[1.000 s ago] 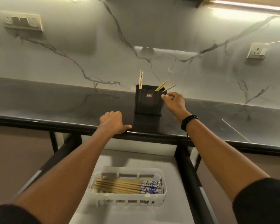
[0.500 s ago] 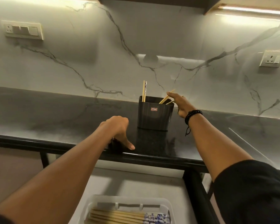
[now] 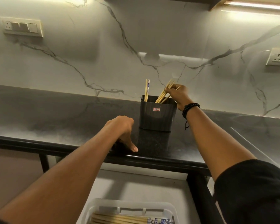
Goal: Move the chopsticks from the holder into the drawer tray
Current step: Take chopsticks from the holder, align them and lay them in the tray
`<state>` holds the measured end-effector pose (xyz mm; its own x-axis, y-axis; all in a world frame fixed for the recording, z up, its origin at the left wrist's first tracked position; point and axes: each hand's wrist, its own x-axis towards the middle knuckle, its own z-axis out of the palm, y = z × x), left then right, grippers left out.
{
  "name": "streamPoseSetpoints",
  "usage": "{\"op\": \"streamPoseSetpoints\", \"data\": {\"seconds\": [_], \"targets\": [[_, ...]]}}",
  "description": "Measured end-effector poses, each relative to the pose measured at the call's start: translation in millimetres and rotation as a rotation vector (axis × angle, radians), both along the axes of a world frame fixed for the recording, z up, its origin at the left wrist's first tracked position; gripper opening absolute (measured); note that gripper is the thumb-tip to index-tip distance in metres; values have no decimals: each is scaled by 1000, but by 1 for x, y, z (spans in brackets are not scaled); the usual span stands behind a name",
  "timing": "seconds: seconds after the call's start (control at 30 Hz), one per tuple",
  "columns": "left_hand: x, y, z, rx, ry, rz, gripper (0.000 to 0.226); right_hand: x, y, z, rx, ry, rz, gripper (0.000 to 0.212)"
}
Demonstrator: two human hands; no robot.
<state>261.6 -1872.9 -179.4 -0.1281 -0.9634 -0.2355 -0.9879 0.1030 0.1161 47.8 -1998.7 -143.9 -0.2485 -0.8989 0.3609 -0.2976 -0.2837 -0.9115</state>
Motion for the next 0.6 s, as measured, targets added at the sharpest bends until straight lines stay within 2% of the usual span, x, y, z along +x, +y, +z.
{"op": "streamPoseSetpoints", "data": {"seconds": [0.13,0.33,0.5,0.6], "targets": [[1,2,-1,-3,1,-2,87,7,6,5,-115,159,-31,19],[0,6,-2,9,20,14,84,16,10,6,-194,273,-120,28],[0,12,0,7,20,18,80,22,17,3,-234,229,-141,36],[0,15,0,-3,29,17,77,21,18,2,-158,224,-34,24]]}}
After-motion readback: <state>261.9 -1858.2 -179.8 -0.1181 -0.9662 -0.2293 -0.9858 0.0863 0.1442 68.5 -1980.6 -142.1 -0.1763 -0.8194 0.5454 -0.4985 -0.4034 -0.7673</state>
